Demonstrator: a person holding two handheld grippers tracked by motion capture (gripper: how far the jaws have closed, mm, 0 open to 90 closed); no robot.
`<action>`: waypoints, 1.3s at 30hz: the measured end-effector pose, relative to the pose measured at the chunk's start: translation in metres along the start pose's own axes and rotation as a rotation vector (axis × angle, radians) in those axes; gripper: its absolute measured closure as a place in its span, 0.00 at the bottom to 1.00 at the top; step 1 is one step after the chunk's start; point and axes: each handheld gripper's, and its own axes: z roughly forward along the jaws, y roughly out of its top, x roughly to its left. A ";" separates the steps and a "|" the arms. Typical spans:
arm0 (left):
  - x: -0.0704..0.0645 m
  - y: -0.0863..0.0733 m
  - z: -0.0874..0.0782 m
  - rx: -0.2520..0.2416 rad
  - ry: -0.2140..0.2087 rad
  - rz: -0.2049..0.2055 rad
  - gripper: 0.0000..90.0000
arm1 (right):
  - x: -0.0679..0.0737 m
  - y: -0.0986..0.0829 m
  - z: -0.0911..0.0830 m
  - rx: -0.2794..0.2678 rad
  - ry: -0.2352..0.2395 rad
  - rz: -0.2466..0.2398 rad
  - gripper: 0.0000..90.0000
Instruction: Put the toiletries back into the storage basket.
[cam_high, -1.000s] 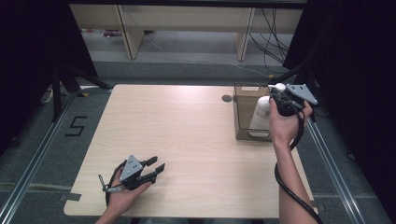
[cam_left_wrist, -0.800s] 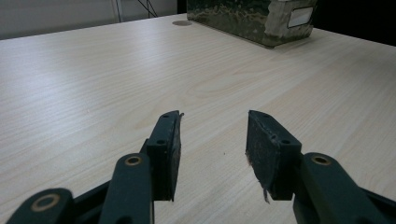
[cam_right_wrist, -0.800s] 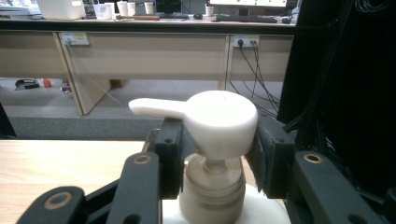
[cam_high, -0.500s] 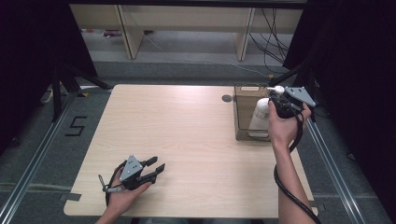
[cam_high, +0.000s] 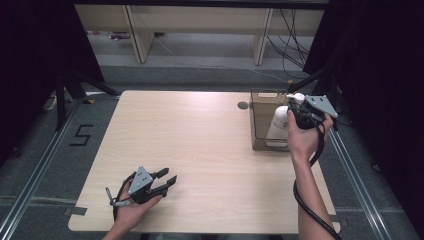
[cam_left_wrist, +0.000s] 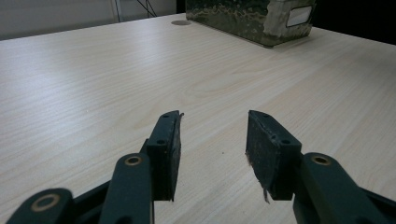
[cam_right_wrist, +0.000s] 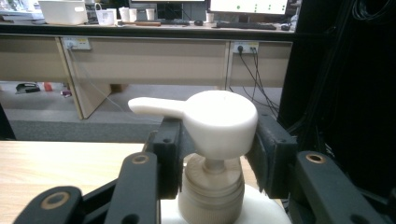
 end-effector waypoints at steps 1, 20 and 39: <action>0.000 0.000 0.000 0.000 0.000 0.001 0.61 | 0.000 0.000 -0.001 0.004 -0.001 0.003 0.64; 0.000 0.000 0.001 -0.007 -0.007 0.005 0.61 | -0.008 -0.013 -0.010 0.039 -0.023 0.020 0.37; -0.001 0.000 0.001 -0.008 -0.006 0.003 0.61 | -0.005 -0.016 -0.043 0.014 0.033 0.023 0.36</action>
